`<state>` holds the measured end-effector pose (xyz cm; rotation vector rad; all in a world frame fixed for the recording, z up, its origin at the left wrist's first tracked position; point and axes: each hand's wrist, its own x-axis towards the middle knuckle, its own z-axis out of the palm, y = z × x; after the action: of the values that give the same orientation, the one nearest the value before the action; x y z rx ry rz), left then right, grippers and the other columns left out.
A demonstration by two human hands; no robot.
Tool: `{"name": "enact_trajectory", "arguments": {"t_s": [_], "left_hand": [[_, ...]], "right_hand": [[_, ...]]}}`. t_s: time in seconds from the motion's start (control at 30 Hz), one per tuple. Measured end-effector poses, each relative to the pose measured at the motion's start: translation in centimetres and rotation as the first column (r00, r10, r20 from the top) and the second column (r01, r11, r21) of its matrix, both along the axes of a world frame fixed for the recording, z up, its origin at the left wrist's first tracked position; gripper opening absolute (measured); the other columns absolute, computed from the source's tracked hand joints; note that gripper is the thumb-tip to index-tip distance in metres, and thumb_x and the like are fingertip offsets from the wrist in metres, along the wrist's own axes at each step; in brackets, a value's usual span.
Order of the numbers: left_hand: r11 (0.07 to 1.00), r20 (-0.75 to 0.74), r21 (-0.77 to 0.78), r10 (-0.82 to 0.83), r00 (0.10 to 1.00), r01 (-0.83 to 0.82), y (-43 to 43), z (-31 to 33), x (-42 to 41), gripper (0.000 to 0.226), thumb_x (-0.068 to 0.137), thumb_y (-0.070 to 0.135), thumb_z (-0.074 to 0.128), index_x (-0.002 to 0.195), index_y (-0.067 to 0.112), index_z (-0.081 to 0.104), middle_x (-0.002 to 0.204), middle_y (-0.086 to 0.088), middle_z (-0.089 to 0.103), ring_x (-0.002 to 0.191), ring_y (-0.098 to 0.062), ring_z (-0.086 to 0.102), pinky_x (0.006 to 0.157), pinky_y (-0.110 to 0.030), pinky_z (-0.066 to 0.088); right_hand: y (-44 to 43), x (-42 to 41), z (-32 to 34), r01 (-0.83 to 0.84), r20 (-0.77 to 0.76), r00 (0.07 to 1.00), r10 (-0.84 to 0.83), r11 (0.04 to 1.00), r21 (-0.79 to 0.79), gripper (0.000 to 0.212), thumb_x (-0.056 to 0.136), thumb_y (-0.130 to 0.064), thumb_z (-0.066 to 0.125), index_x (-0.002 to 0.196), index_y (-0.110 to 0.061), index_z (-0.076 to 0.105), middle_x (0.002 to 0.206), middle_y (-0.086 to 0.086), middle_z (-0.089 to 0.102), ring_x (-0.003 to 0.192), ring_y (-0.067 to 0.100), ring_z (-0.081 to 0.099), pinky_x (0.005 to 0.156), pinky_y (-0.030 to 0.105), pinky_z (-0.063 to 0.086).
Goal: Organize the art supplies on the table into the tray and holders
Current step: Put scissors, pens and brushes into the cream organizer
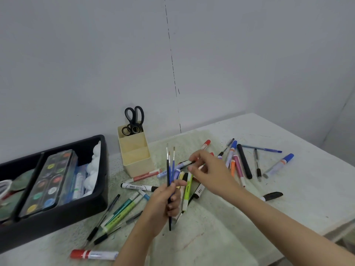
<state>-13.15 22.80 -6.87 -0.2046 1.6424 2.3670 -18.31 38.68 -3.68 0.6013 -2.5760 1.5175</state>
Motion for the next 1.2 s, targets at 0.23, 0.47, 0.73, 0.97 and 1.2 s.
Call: {"name": "enact_trajectory", "arguments": {"t_s": [0.23, 0.47, 0.73, 0.97, 1.2], "left_hand": [[0.983, 0.000, -0.056, 0.177, 0.984, -0.176, -2.6, -0.8, 0.7, 0.028, 0.099, 0.012, 0.033, 0.104, 0.001, 0.058, 0.057, -0.004, 0.050, 0.039, -0.010, 0.033, 0.036, -0.019, 0.027], [0.966, -0.005, -0.045, 0.256, 0.967, -0.255, -3.7, -1.3, 1.6, 0.031, 0.099, 0.012, 0.035, 0.105, -0.002, 0.061, 0.077, -0.013, 0.065, 0.059, -0.020, 0.058, 0.049, -0.028, 0.049], [0.968, -0.004, -0.026, 0.250, 0.968, -0.250, -4.5, -1.5, 1.7, 0.031, 0.100, 0.012, 0.033, 0.110, 0.002, 0.061, 0.102, -0.018, 0.070, 0.089, -0.028, 0.069, 0.077, -0.037, 0.057], [0.982, -0.036, -0.027, 0.185, 0.982, -0.186, -4.8, -2.0, 1.5, 0.032, 0.098, 0.014, 0.034, 0.116, 0.006, 0.059, 0.113, -0.010, 0.068, 0.110, -0.022, 0.063, 0.096, -0.033, 0.047], [0.999, -0.053, -0.011, -0.039, 0.998, 0.039, -3.9, -1.3, 1.9, 0.041, 0.085, 0.025, 0.042, 0.116, 0.006, 0.061, 0.113, -0.014, 0.068, 0.105, -0.026, 0.065, 0.093, -0.036, 0.050]], "right_hand": [[-0.5, 2.4, -4.9, -0.243, -0.217, 0.842, 0.495, 0.706, 0.665, 0.018, 0.080, -0.014, 0.060, 0.087, -0.026, 0.072, 0.072, -0.006, 0.044, 0.060, 0.010, 0.042, 0.053, 0.023, 0.028], [-1.1, 2.3, -6.5, -0.179, -0.329, 0.806, 0.493, 0.732, 0.657, 0.030, 0.087, -0.025, 0.041, 0.083, -0.028, 0.071, 0.069, -0.008, 0.049, 0.061, 0.009, 0.046, 0.051, 0.023, 0.039], [-1.3, 2.3, -7.0, -0.260, -0.259, 0.850, 0.458, 0.794, 0.549, 0.023, 0.087, -0.025, 0.041, 0.086, -0.025, 0.063, 0.091, -0.008, 0.053, 0.080, 0.010, 0.049, 0.068, 0.025, 0.043], [-2.7, 1.5, -2.3, -0.146, -0.421, 0.885, 0.202, 0.976, 0.162, 0.015, 0.093, -0.022, 0.044, 0.102, -0.028, 0.055, 0.086, -0.019, 0.051, 0.081, -0.001, 0.046, 0.074, 0.013, 0.037], [-4.3, -0.1, 1.5, -0.104, -0.051, 0.994, 0.096, 0.972, -0.210, 0.029, 0.092, -0.007, 0.055, 0.094, -0.035, 0.055, 0.074, -0.009, 0.061, 0.073, 0.015, 0.062, 0.074, 0.034, 0.053]]}}
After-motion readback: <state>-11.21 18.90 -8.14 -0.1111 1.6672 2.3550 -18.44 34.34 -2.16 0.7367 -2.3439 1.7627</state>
